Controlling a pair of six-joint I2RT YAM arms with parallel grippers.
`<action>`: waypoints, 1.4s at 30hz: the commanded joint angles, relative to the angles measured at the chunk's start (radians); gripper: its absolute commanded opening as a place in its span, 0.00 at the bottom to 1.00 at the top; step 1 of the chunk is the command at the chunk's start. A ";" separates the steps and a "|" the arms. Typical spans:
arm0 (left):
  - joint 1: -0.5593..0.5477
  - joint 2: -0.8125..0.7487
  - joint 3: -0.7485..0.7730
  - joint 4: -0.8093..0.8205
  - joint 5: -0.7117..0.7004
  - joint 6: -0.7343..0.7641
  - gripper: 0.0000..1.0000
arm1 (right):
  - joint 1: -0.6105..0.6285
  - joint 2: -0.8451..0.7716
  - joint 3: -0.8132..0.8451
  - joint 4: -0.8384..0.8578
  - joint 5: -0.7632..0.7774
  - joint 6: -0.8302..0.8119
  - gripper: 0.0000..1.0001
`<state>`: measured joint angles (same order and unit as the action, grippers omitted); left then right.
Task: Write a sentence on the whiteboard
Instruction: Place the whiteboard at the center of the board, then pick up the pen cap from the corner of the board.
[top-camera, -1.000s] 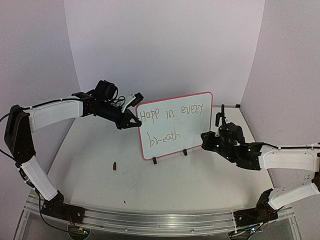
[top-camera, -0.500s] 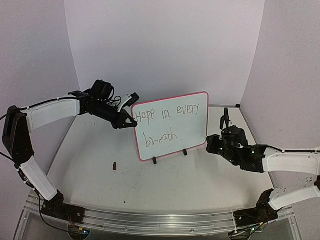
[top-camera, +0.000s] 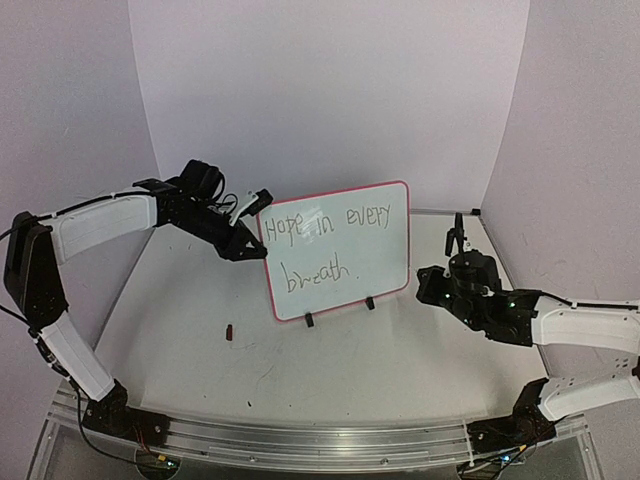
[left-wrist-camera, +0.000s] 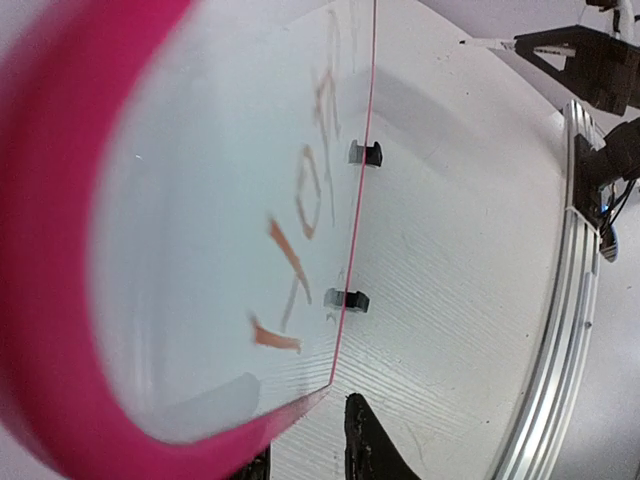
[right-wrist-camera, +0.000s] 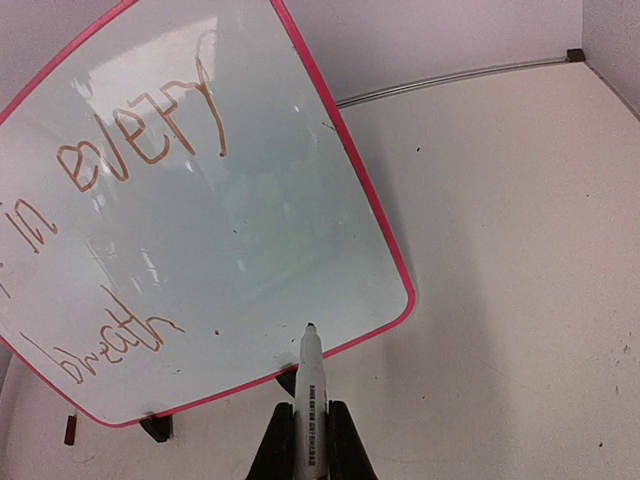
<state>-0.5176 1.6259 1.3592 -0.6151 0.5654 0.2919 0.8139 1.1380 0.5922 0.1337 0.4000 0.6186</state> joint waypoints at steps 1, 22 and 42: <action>0.007 -0.086 -0.013 0.002 -0.076 -0.022 0.38 | -0.003 -0.042 0.022 -0.031 0.013 -0.046 0.00; 0.016 -0.487 -0.516 0.140 -0.602 -0.843 0.78 | -0.004 -0.215 -0.008 -0.164 -0.142 -0.050 0.00; -0.250 -0.137 -0.468 0.013 -0.679 -1.101 0.68 | -0.003 -0.169 0.026 -0.249 -0.143 0.053 0.00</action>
<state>-0.7358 1.4422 0.8429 -0.5983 -0.0861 -0.7631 0.8139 0.9513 0.5888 -0.0997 0.2693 0.6701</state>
